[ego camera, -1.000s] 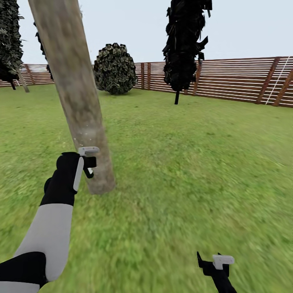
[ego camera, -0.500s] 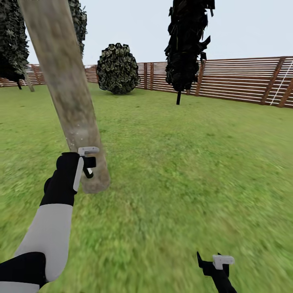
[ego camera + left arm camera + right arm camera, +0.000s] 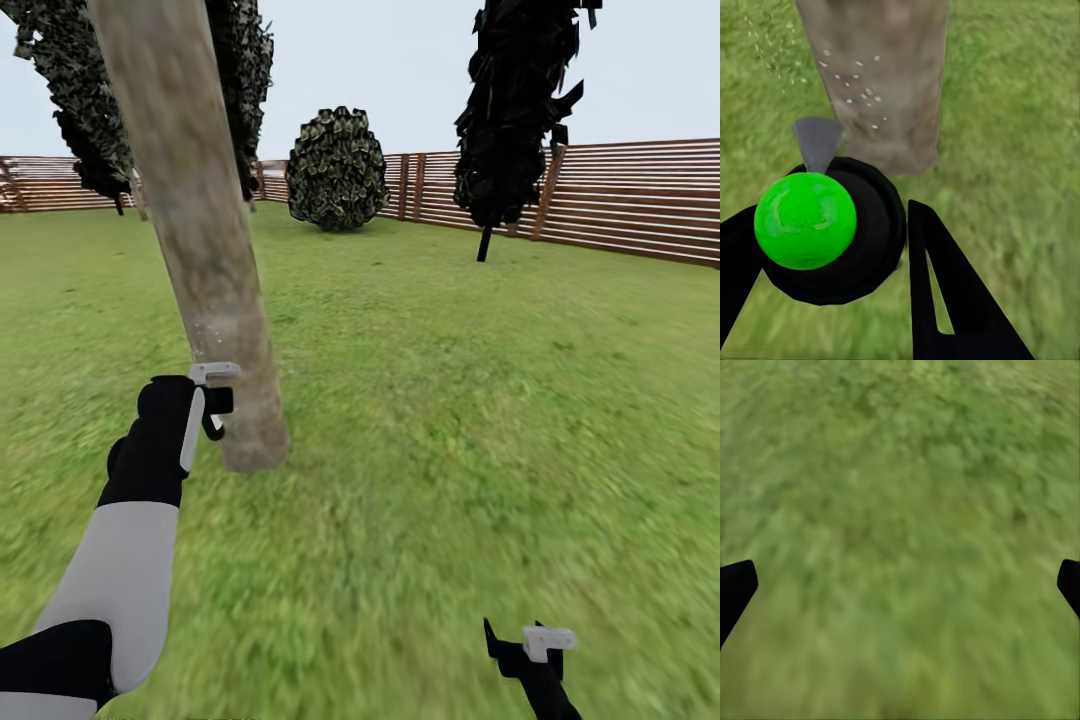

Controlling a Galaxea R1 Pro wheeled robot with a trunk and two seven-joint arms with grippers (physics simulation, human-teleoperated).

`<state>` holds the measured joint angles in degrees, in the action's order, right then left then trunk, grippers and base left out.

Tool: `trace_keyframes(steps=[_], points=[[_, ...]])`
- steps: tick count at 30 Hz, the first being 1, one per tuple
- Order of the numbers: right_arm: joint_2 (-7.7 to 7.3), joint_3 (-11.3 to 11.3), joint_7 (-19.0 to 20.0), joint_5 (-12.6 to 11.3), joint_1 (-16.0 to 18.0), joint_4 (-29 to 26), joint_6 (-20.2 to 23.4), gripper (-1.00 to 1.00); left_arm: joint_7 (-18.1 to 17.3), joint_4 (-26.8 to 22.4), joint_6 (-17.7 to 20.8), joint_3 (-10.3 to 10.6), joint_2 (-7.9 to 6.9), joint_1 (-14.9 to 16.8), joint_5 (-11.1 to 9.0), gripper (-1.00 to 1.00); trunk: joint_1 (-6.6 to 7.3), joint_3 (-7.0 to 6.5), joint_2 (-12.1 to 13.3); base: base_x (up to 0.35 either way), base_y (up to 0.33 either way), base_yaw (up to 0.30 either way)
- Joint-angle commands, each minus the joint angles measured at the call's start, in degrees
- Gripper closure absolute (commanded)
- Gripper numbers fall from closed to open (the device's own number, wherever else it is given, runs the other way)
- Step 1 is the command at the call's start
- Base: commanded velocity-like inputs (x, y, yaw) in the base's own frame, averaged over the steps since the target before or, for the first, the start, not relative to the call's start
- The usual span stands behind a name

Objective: In the garden, pick up the pesticide atomizer on the floor and spray pesticide onto both trees until each tree trunk is fully covered.

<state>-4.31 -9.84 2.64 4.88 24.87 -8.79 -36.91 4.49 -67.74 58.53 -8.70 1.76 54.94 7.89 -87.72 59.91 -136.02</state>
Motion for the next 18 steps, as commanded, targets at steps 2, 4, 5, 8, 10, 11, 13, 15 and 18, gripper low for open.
trace_keyframes(steps=[2, 4, 5, 8, 10, 11, 13, 15, 18], points=[[0.00, 0.0, 0.0, 0.0, 0.0, 0.0, 0.0, -1.00, 0.0, 0.0, 0.0, 0.1, 0.00, 0.0, 0.0, 1.00, 0.00, 0.00, 0.0, 0.035, -0.266, 0.249], [0.00, 0.0, 0.0, 0.0, 0.0, 0.0, 0.0, -1.00, 0.0, 0.0, 0.0, 0.0, 0.00, 0.0, 0.0, 1.00, 0.00, 0.00, 0.0, 0.005, -0.272, 0.093], [0.00, 0.0, 0.0, 0.0, 0.0, 0.0, -0.1, -1.00, 0.0, 0.0, 0.0, 0.0, 0.00, 0.0, 0.0, 1.00, 0.00, 0.00, 0.0, 0.003, -0.272, 0.046], [-0.03, 0.0, 0.0, 0.0, 0.0, 0.0, -0.1, -1.00, 0.0, 0.0, 0.0, 0.0, 0.00, 0.0, 0.0, 1.00, 0.00, 0.00, 0.0, 0.001, -0.273, 0.016], [-0.06, 0.0, 0.0, 0.0, 0.0, 0.0, -0.1, -1.00, 0.0, 0.0, 0.0, 0.0, 0.00, 0.0, 0.0, 1.00, 0.00, 0.00, 0.0, 0.000, -0.273, 0.004], [-0.14, 0.0, 0.0, 0.0, 0.0, 0.0, -0.1, -1.00, 0.0, 0.1, 0.0, 0.0, 0.00, 0.0, 0.2, 1.00, 0.00, 0.00, 0.0, 0.000, -0.273, 0.001], [-0.16, 0.0, -0.1, 0.0, 0.0, 0.0, -0.1, -1.00, 0.0, 0.1, 0.0, 0.0, 0.00, 0.0, 0.8, 1.00, 0.00, 0.00, 0.0, 0.000, -0.274, 0.001], [-0.17, 0.0, -0.1, 0.0, 0.0, 0.0, -0.1, -1.00, 0.0, 0.1, 0.0, -0.1, 0.00, 0.0, 1.4, 1.00, 0.00, 0.00, 0.0, 0.063, -0.274, 0.000], [-0.12, 0.0, 0.0, 0.0, 0.0, 0.0, -0.1, -1.00, 0.0, 0.1, 0.0, -0.1, 0.00, 0.0, 1.5, 1.00, 0.00, 0.00, 0.0, 0.096, -0.274, 0.000]])
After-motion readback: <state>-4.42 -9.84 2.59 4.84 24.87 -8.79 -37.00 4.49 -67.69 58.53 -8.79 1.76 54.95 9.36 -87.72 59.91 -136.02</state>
